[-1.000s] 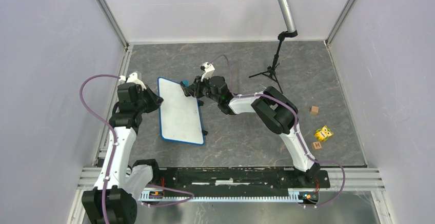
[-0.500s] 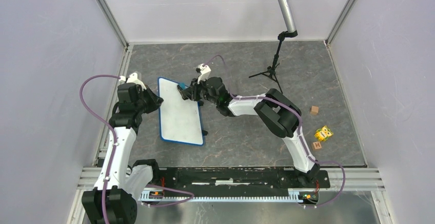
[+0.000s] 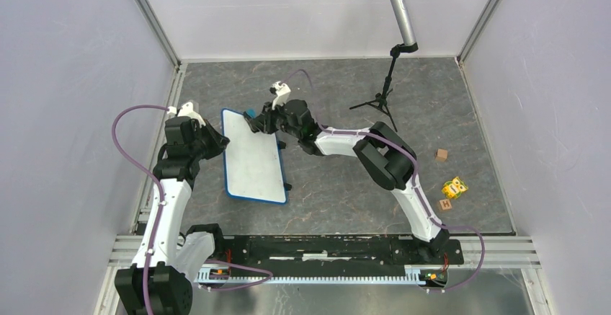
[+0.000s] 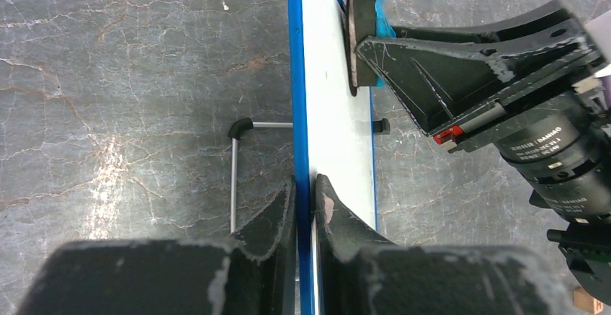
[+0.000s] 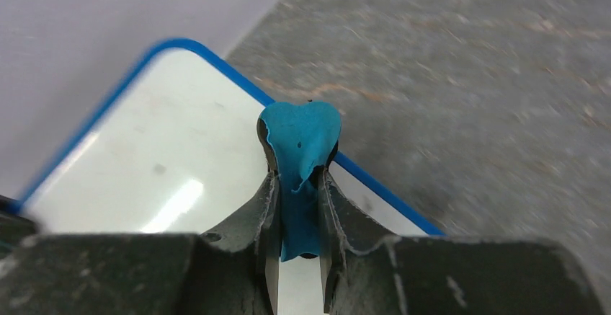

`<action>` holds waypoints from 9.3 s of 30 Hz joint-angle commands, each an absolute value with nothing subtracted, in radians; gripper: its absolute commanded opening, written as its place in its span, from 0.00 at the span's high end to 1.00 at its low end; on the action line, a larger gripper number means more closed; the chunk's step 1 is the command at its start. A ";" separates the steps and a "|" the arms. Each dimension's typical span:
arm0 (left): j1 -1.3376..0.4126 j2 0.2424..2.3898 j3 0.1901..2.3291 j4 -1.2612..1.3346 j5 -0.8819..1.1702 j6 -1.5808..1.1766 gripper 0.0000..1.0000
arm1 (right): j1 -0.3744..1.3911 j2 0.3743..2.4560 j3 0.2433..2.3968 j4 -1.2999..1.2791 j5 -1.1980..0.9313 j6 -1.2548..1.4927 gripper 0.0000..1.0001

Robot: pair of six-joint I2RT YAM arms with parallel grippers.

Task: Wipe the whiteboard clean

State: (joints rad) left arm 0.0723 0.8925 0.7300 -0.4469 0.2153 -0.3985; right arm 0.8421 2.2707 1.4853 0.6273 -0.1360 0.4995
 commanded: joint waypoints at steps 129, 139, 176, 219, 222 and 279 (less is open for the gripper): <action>0.047 0.875 0.725 -0.510 0.247 -0.408 0.98 | 1.250 1.891 0.415 1.224 -0.130 0.615 0.96; 0.043 0.851 0.724 -0.505 0.252 -0.406 0.98 | 1.257 1.620 0.514 0.885 0.003 0.450 0.95; 0.042 0.859 0.724 -0.506 0.244 -0.407 0.98 | 1.354 1.767 0.931 0.497 0.218 0.211 0.96; 0.042 0.884 0.720 -0.486 0.307 -0.402 0.98 | 1.013 2.080 1.413 0.384 -0.098 0.251 0.95; 0.042 0.887 0.722 -0.485 0.313 -0.402 0.98 | 1.038 2.092 1.507 0.332 -0.069 0.203 0.94; 0.029 0.677 0.745 -0.512 0.225 -0.383 0.00 | 0.992 1.241 0.654 -0.253 0.309 0.149 0.42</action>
State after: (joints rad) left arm 0.0418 0.7315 0.7288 -0.5186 0.2211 -0.4053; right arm 0.9527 1.3029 0.6067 -0.1726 0.2325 0.1402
